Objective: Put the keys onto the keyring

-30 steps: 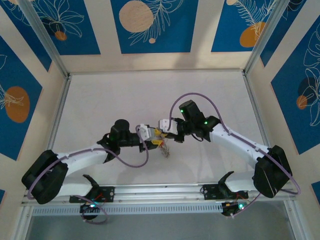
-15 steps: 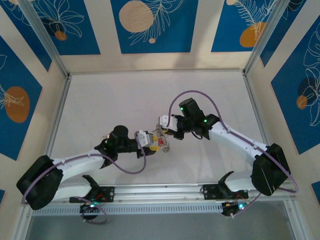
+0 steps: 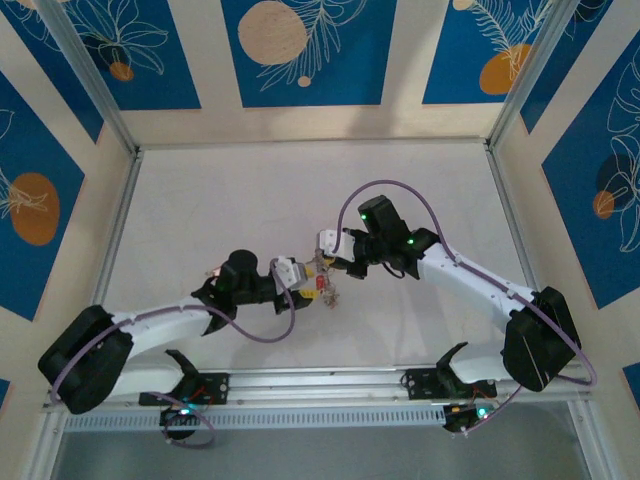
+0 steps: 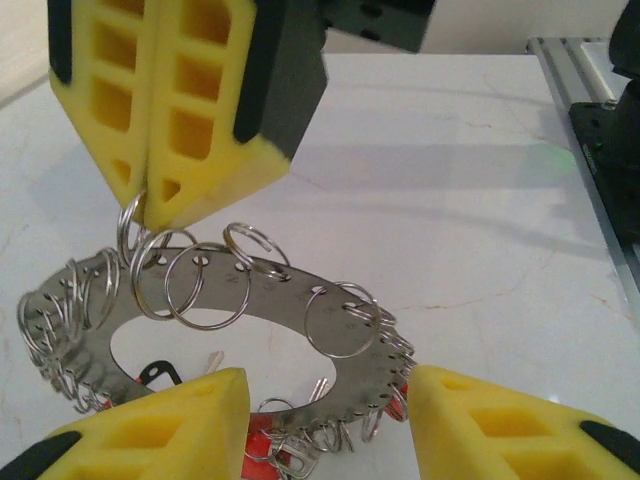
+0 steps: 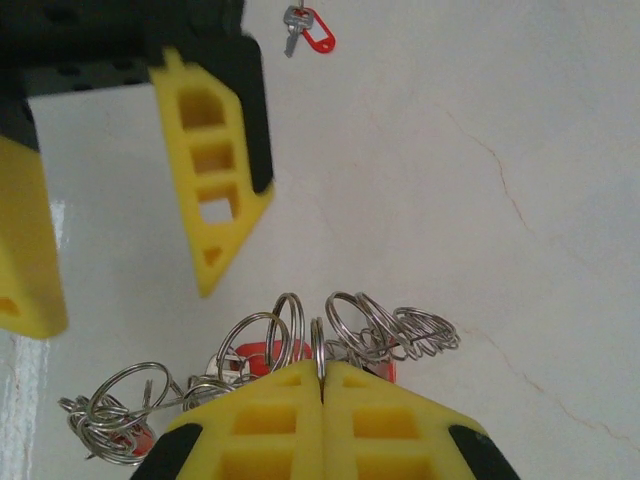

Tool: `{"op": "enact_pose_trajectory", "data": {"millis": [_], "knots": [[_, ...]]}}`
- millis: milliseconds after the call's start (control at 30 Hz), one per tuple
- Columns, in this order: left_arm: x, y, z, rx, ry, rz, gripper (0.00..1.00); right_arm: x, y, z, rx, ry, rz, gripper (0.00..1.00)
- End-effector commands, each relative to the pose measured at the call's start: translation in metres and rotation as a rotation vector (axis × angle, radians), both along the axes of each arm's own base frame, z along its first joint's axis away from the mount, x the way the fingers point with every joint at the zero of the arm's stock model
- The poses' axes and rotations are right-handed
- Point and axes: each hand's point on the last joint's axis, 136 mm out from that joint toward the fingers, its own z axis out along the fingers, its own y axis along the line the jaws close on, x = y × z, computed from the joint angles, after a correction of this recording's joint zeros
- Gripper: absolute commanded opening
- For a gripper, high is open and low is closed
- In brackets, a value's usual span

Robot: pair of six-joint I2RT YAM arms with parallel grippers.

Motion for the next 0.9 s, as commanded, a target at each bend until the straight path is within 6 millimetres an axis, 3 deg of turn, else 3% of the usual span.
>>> {"op": "enact_pose_trajectory", "data": {"millis": [0, 367, 733, 867], "knots": [[0.018, -0.009, 0.021, -0.061, -0.020, 0.032, 0.47, -0.001, 0.012, 0.017, 0.057, -0.021, 0.038, 0.00], [0.016, -0.016, 0.038, -0.093, -0.080, -0.026, 0.49, -0.004, 0.013, 0.014, 0.055, -0.014, 0.047, 0.00], [0.038, 0.001, 0.014, -0.077, 0.007, 0.106, 0.49, -0.005, 0.012, 0.014, 0.053, -0.019, 0.049, 0.00], [0.035, -0.002, 0.019, -0.097, 0.009, 0.077, 0.50, -0.007, 0.012, 0.013, 0.055, -0.016, 0.056, 0.00]]}}
